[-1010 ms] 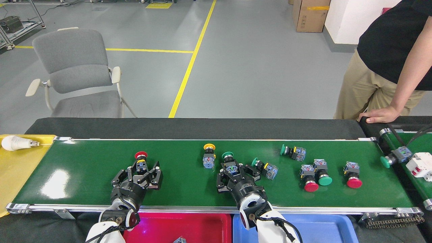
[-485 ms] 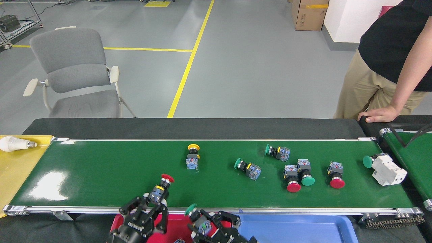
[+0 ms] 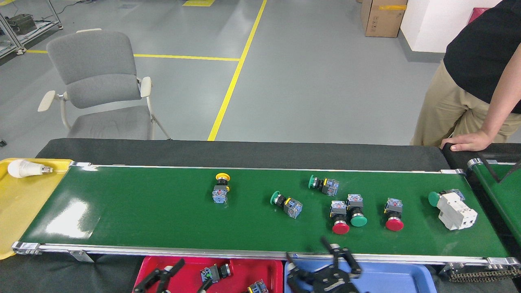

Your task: Pick switch part from conveyor to tray

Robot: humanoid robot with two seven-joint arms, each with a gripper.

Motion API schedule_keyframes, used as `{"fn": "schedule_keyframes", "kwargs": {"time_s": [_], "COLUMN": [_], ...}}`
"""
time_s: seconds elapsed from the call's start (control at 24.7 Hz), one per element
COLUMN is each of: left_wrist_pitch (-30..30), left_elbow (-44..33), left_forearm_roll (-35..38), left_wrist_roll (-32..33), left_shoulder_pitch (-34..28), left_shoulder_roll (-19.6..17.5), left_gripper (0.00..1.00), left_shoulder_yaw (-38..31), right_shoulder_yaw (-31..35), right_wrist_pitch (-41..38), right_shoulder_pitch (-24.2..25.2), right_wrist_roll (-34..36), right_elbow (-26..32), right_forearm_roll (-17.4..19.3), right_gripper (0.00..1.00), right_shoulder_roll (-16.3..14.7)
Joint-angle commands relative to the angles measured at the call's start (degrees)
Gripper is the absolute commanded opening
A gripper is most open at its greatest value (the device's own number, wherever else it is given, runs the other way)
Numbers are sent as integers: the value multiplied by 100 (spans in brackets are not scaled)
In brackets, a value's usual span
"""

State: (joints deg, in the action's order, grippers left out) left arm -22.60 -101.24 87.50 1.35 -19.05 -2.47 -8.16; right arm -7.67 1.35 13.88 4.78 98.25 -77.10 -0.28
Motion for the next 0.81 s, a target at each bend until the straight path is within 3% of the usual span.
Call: {"fn": "schedule_keyframes", "kwargs": {"time_s": [0.0,0.2,0.4,0.61,0.77], "left_wrist_pitch": [915,906,880,898,1012], "left_elbow": [-71,-63,113,1054,2038], "left_forearm_roll": [-13,-57,-5,13,13], "left_wrist_roll": [-82,-82,32,876,929], "left_shoulder_pitch": [-99,-2,499,1914,2758], "left_shoulder_roll": [-61,-52,-17,-8,54], "left_gripper": [100,100,100,100,100], "left_shoulder_yaw": [-327,-661,-406,508,763], "right_shoulder_yaw": [565,767,-314,-1122,-1571], "right_wrist_pitch": [84,111,234,1157,1631], "right_shoulder_pitch": [203,107,-509,-1370,-1950], "right_wrist_roll": [287,190,-548,-856,-873], "right_elbow": [80,37,-280,-1001,-1669], "right_forearm_roll": [11,-51,-596,-701,-684], "right_gripper": [100,100,100,100,100], "right_shoulder_roll": [230,336,362,512,547]}}
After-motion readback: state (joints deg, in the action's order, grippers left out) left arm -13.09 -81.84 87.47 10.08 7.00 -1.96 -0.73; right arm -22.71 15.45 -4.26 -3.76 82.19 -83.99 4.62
